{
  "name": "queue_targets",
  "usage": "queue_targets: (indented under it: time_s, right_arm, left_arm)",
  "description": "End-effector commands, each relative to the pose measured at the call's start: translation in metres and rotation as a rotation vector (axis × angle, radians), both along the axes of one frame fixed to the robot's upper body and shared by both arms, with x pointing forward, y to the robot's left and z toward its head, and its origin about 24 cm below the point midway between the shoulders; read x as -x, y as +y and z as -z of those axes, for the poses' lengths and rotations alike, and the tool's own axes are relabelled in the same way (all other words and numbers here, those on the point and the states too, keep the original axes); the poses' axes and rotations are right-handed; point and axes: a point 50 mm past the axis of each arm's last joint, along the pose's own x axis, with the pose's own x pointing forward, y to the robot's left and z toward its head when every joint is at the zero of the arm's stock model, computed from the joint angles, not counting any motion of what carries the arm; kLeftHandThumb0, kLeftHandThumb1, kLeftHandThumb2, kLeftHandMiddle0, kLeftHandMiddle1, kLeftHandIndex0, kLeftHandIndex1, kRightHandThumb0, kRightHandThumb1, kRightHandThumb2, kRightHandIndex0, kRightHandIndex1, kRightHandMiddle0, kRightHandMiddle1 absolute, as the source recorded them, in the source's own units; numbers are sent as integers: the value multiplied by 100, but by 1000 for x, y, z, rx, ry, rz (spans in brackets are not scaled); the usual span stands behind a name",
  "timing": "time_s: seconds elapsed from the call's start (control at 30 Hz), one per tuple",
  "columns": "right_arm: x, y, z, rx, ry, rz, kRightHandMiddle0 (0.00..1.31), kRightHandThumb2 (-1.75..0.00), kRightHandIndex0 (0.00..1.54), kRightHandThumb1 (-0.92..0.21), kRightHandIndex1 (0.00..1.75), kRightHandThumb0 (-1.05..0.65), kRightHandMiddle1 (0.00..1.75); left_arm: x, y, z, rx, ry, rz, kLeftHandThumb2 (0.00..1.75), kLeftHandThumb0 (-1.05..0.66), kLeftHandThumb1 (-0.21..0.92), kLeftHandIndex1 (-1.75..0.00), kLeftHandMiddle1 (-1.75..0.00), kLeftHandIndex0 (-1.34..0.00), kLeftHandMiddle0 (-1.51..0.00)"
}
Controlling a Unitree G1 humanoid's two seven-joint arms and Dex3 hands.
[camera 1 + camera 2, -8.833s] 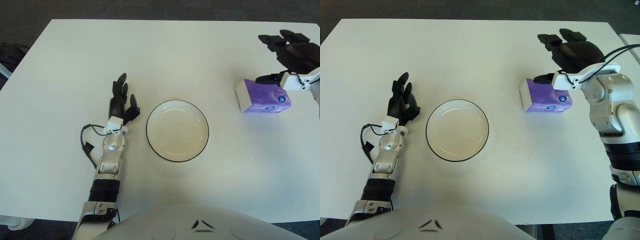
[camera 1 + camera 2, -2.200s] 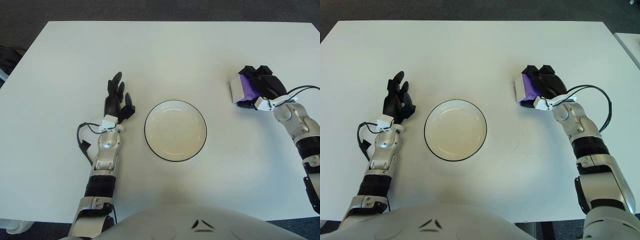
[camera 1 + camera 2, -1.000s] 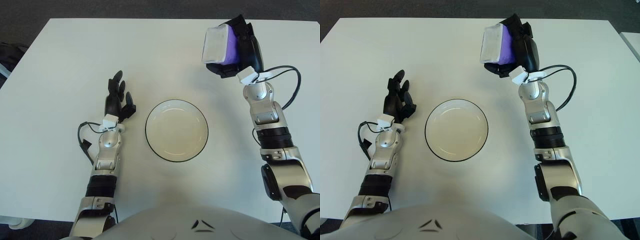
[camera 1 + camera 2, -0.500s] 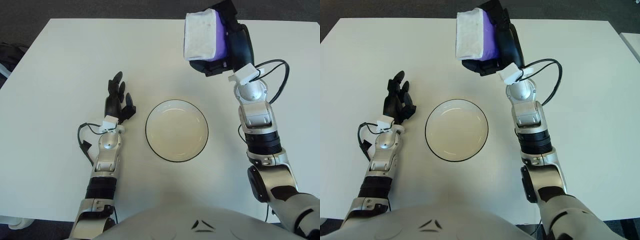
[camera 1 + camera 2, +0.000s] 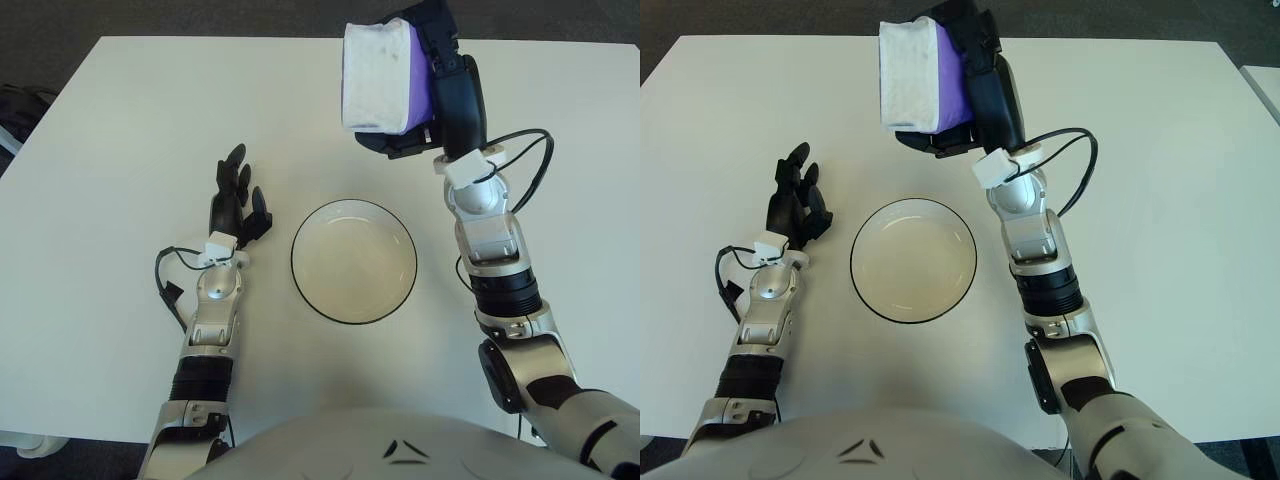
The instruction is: Put the tissue paper into the plate.
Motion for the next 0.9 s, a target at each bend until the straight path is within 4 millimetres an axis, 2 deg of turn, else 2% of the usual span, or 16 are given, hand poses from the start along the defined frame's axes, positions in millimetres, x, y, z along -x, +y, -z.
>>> queue_targets:
  time_s: [0.0,0.3,0.47,0.87]
  right_arm:
    - [8,3,3,-12,8,-63,65,-137,114,-27,175,-49,175]
    - [13,0,8,46,138,-167,68,-142,115,-23,175,-50,175]
    - [24,4,12,99,254,-258,70,-146,115,-20,175,-51,175]
    - [33,7,23,149,346,-262,68,-142,106,-23,175,-50,175]
  left_arm:
    - [12,5,33,0,142,-22,89,-68,92,-52,0,0,-33]
    - [8,11,49,-5,147,-22,88,-69,92,-53,0,0,-33]
    - [7,12,52,-4,143,-24,90,-71,92,-54,0,0,-34]
    - [6,17,58,-35,151,-38,94,-76,92,-54,-1,0,-35]
